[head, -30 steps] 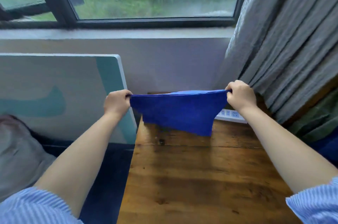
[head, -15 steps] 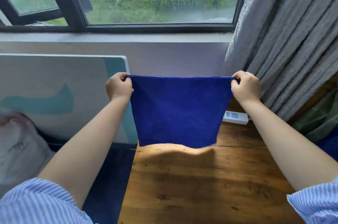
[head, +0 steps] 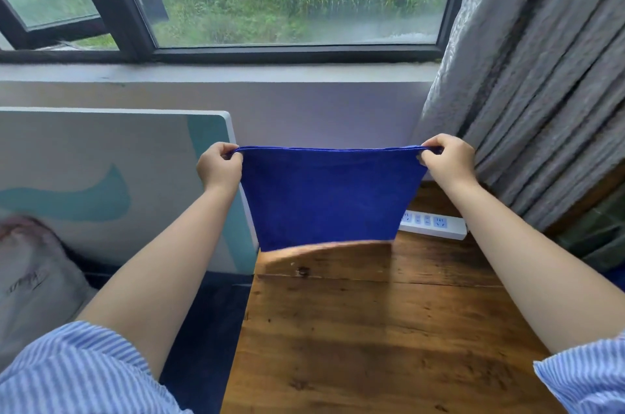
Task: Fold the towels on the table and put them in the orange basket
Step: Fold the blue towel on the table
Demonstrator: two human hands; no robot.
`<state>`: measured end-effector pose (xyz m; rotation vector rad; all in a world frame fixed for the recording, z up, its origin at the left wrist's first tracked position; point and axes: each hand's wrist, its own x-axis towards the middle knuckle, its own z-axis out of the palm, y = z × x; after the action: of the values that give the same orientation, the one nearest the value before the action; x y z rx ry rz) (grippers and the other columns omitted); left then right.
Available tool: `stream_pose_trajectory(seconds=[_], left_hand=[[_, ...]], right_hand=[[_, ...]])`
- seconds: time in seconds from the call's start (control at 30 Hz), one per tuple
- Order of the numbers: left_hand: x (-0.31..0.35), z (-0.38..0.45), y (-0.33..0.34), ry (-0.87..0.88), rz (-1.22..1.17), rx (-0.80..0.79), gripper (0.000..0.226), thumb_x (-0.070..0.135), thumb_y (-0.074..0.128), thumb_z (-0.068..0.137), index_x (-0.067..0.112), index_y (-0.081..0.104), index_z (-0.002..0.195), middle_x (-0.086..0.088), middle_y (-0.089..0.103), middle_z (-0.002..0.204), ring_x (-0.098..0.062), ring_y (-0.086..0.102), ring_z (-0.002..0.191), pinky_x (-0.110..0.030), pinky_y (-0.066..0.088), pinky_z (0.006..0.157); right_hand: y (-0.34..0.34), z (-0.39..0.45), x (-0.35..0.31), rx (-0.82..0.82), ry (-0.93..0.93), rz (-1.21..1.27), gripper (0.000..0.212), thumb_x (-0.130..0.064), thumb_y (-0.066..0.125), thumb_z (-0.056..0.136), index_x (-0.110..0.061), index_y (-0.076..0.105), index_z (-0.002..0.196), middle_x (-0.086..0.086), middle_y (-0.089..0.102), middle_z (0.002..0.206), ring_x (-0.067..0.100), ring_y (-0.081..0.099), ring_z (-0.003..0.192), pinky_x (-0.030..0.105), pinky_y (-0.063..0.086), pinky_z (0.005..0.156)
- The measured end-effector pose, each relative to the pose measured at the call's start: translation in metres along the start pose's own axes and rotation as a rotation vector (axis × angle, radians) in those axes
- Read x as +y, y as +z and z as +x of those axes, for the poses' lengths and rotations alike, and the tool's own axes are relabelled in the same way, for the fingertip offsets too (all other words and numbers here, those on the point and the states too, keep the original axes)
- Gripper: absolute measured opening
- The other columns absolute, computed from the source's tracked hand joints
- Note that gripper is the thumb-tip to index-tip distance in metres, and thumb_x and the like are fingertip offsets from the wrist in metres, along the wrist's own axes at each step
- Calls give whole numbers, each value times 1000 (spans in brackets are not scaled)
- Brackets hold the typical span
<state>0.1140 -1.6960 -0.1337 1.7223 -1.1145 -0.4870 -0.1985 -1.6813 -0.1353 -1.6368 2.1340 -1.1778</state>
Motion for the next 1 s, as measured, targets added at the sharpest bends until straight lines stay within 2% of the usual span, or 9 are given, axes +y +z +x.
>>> stream_pose_trajectory(seconds=[0.1,0.17,0.23,0.37,0.6,0.7,0.83,0.9,1.0], left_hand=[[-14,-9,-9,52,26,-16,18,4,53,86,0,66,98,-1,57,78,-17,52,79,-20,44,68],[-33,-23,-17,106,131,-64,16,2,53,84,-1,66,94,-2,56,79,-17,50,80,-18,35,69],[-60,-40,-22,165,288,-181,13,0,55,82,-5,65,89,-8,56,82,-20,49,80,-16,30,67],[-125,-86,-35,210,548,-485,12,-3,56,79,-8,65,87,-21,64,91,-33,58,89,-28,39,75],[-196,-153,-42,355,1029,-1015,16,10,49,88,5,63,94,-6,57,96,-28,58,99,-35,48,80],[-208,-178,-41,454,1261,-1143,12,13,44,93,10,56,96,-6,57,103,-26,56,104,-33,46,78],[-225,-204,-41,539,1419,-1244,25,2,42,92,9,53,114,-5,55,118,-23,46,116,-31,45,80],[-236,-214,-43,537,1449,-1271,29,-1,41,92,9,51,117,-5,53,122,-22,43,119,-31,45,82],[-251,-225,-43,498,1470,-1315,31,0,40,92,9,49,121,-5,50,126,-22,41,122,-30,45,86]], right_hand=[[-3,-13,6,-24,-55,-1,18,-1,56,81,4,67,95,23,66,99,34,60,94,30,43,80],[-3,-32,17,-97,-93,-22,17,2,57,80,5,67,93,24,65,96,36,60,91,34,46,82],[-1,-53,35,-182,-132,-101,16,5,58,79,7,67,91,26,65,95,37,60,92,34,44,83],[13,-112,79,-431,-171,-262,15,9,59,76,10,68,88,26,66,95,36,60,94,33,43,83],[39,-220,146,-886,-151,-642,15,-9,50,84,-6,63,90,12,59,105,29,56,103,33,45,79],[45,-258,158,-999,-177,-841,20,-6,45,86,-6,59,100,9,54,111,26,49,110,30,40,73],[48,-293,162,-1074,-260,-945,26,-3,41,88,-8,55,109,8,52,116,24,44,114,31,41,84],[48,-305,160,-1029,-330,-967,19,-6,54,82,-8,60,100,9,57,105,26,52,103,32,44,78],[47,-315,170,-1000,-365,-959,31,-7,85,39,-10,63,61,7,59,64,24,60,61,29,45,47]])
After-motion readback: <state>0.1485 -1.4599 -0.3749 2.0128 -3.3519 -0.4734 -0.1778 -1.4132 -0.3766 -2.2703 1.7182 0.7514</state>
